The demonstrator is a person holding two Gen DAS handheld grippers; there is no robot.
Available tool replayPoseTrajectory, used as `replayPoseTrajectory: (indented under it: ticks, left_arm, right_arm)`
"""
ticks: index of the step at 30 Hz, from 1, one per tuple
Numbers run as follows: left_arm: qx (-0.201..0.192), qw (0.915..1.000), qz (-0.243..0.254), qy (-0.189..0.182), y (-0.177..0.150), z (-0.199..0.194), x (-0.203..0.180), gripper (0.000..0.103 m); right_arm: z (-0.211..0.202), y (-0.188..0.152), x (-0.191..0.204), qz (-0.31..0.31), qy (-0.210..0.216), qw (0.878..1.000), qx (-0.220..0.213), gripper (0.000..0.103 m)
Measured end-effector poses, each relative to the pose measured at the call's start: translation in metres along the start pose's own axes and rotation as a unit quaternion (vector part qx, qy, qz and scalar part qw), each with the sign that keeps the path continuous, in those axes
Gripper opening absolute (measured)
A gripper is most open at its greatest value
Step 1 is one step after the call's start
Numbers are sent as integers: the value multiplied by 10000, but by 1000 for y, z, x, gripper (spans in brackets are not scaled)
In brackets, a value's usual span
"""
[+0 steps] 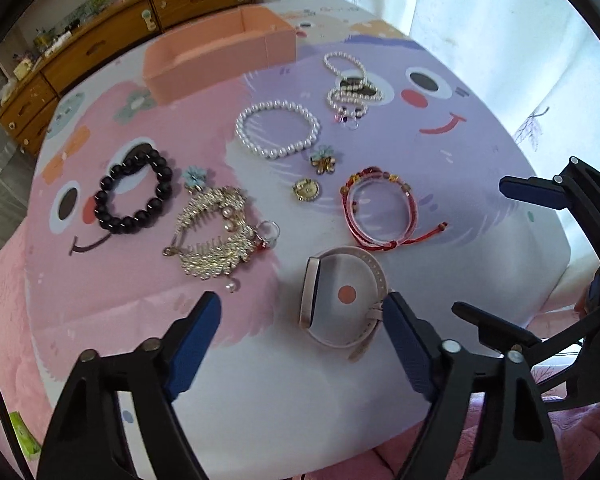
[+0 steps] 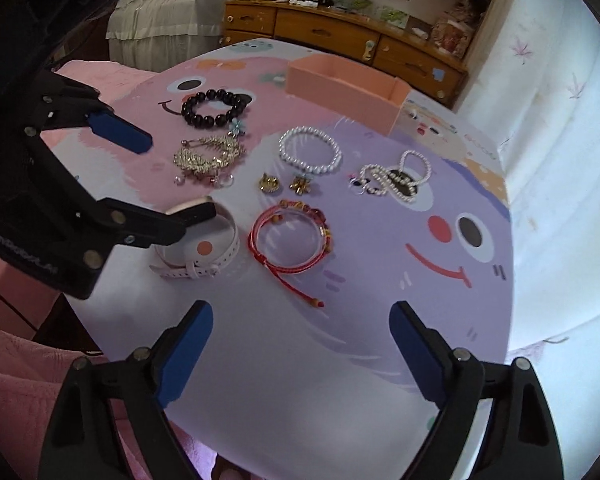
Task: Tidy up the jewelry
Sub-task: 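Grasp the pink-banded smartwatch with the left tool while the right tool grasps the red string bracelet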
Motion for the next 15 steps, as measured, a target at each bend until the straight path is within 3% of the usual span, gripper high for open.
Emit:
replayPoseTrajectory:
  ticks: [3,5,7,11,15]
  left_arm:
    - [166,9998,-76,34,0,15,-1,74]
    - [233,9997,-41,102,0,21,-1,58]
    - [306,9994,-9,187,0,26,-1,53]
    - [481,9987,-125,93,-1,33,-2,19]
    - [454,9983,-377,21,3,31,0,8]
  right_arm:
    - [13,0,1,-196,72,9998,-9,90]
    - [20,2,2,-283,151,9995,-42,90]
    - [25,7,2,-302,265,9991,-106,90]
    - [36,16,1,-315,440,9983,-218,90]
    - [46,23,-1,-232,583,9976,-290,89]
Point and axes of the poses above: each gripper's, at about its wrist camera, not at the fingertips, and z roughly the way its jaws point, x to its left, y to its top, the point moved 10 cm from there along z, roughly the way its jaws point, and after that the axes turned 12 degrees about -z, right-handed, at the moved point
